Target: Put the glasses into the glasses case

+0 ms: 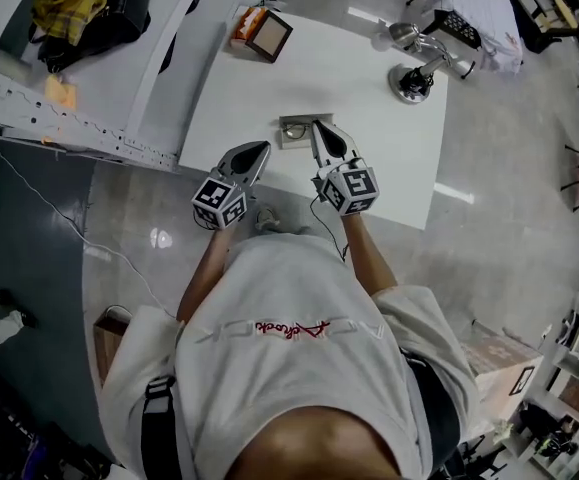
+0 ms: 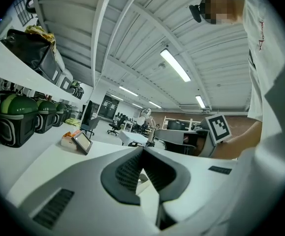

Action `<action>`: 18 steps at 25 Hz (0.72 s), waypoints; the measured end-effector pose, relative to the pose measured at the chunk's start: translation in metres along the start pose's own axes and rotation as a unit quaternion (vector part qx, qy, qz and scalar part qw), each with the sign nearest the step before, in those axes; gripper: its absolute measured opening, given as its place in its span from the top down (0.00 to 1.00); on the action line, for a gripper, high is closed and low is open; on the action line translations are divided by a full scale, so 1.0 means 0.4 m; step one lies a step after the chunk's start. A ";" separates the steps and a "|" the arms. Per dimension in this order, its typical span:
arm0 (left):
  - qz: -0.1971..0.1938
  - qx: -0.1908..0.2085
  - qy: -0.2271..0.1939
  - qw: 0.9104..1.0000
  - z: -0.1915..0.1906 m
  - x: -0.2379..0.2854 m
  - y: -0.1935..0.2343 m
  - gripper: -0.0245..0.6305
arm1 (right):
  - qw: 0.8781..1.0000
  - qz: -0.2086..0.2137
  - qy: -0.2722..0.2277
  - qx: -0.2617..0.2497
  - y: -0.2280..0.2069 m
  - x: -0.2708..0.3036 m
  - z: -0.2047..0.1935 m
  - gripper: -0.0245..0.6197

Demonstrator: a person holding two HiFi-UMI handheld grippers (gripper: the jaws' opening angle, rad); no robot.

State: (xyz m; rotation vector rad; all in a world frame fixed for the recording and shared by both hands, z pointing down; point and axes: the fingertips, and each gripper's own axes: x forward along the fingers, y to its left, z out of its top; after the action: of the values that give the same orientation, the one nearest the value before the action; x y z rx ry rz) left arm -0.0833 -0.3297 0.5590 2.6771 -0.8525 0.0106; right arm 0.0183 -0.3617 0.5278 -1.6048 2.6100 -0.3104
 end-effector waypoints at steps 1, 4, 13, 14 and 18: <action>-0.001 0.001 0.002 1.000 -0.002 0.000 -0.011 0.93 | 1.000 0.000 -0.006 0.001 0.003 -0.013 0.005 0.91; -0.003 0.006 0.008 1.000 -0.011 0.000 -0.053 0.93 | 1.000 0.008 -0.009 -0.007 0.011 -0.060 0.005 0.92; 0.012 0.010 0.012 1.000 -0.079 -0.017 -0.253 0.93 | 0.999 0.039 0.011 -0.032 0.040 -0.262 -0.027 0.92; 0.014 0.009 0.012 1.000 -0.093 -0.022 -0.282 0.93 | 0.998 0.044 0.013 -0.034 0.044 -0.289 -0.033 0.92; 0.023 0.006 0.012 1.000 -0.148 -0.050 -0.387 0.93 | 0.997 0.067 0.017 -0.036 0.072 -0.399 -0.064 0.92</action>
State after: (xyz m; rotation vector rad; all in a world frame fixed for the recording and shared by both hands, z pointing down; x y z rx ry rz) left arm -0.0071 -0.1813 0.5650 2.6620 -0.9097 0.0582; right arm 0.0618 -0.2040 0.5385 -1.4473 2.7680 -0.2415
